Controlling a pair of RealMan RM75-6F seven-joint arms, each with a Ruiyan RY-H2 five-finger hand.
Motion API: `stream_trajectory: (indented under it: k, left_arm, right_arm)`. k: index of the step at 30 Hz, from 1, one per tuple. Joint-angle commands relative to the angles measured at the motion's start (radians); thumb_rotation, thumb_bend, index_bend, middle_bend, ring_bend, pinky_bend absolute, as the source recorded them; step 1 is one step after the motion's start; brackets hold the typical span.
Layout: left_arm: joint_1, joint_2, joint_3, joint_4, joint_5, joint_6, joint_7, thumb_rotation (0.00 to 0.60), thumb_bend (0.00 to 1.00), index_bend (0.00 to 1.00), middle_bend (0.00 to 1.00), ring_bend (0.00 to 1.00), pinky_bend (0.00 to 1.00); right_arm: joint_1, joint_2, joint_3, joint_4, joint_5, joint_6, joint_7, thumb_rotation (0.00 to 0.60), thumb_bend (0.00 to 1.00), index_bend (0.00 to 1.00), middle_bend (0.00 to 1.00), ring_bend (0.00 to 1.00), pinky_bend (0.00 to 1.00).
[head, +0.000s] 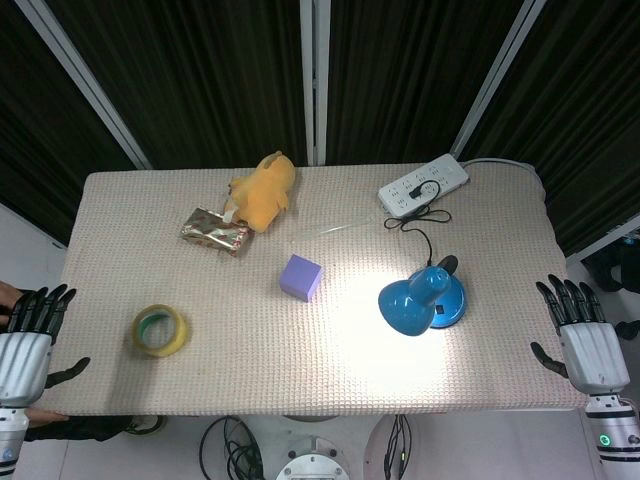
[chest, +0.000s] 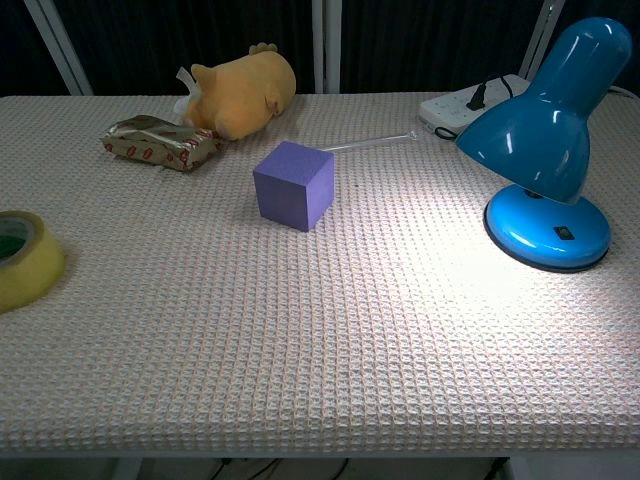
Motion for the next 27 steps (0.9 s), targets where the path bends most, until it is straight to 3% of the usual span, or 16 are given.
stream_trajectory:
  k: [1, 21, 22, 24, 26, 27]
  left_arm:
    - [0.001, 0.0, 0.0, 0.001, -0.001, 0.0, -0.002, 0.6, 0.1, 0.06, 0.03, 0.0, 0.0]
    - [0.005, 0.01, 0.009, -0.028, 0.016, 0.005, 0.025, 0.6, 0.1, 0.06, 0.02, 0.0, 0.0]
    - [0.005, 0.008, 0.008, -0.026, 0.017, 0.005, 0.024, 0.6, 0.1, 0.06, 0.02, 0.0, 0.0]
    - [0.003, 0.003, 0.008, -0.02, 0.016, 0.002, 0.021, 0.6, 0.1, 0.06, 0.02, 0.0, 0.0]
    - [0.002, 0.001, 0.009, -0.016, 0.014, -0.004, 0.022, 0.6, 0.1, 0.06, 0.03, 0.0, 0.0]
    - [0.001, 0.0, 0.01, -0.015, 0.013, -0.006, 0.023, 0.6, 0.1, 0.06, 0.03, 0.0, 0.0]
  right_arm:
    - [0.0, 0.0, -0.001, 0.001, 0.0, -0.001, -0.001, 0.6, 0.18, 0.0, 0.0, 0.0, 0.0]
    - [-0.006, 0.022, -0.019, -0.014, -0.029, 0.002, 0.002, 0.6, 0.18, 0.0, 0.01, 0.0, 0.0]
    - [-0.005, 0.024, -0.02, -0.016, -0.029, -0.002, -0.003, 0.6, 0.18, 0.0, 0.06, 0.02, 0.01]
    - [-0.001, 0.026, -0.021, -0.019, -0.036, -0.006, -0.005, 0.6, 0.18, 0.0, 0.24, 0.18, 0.17]
    - [0.003, 0.02, -0.024, -0.014, -0.049, -0.008, 0.013, 0.6, 0.18, 0.0, 0.61, 0.54, 0.55]
    - [0.007, 0.015, -0.031, -0.01, -0.059, -0.016, 0.027, 0.6, 0.18, 0.0, 0.73, 0.66, 0.65]
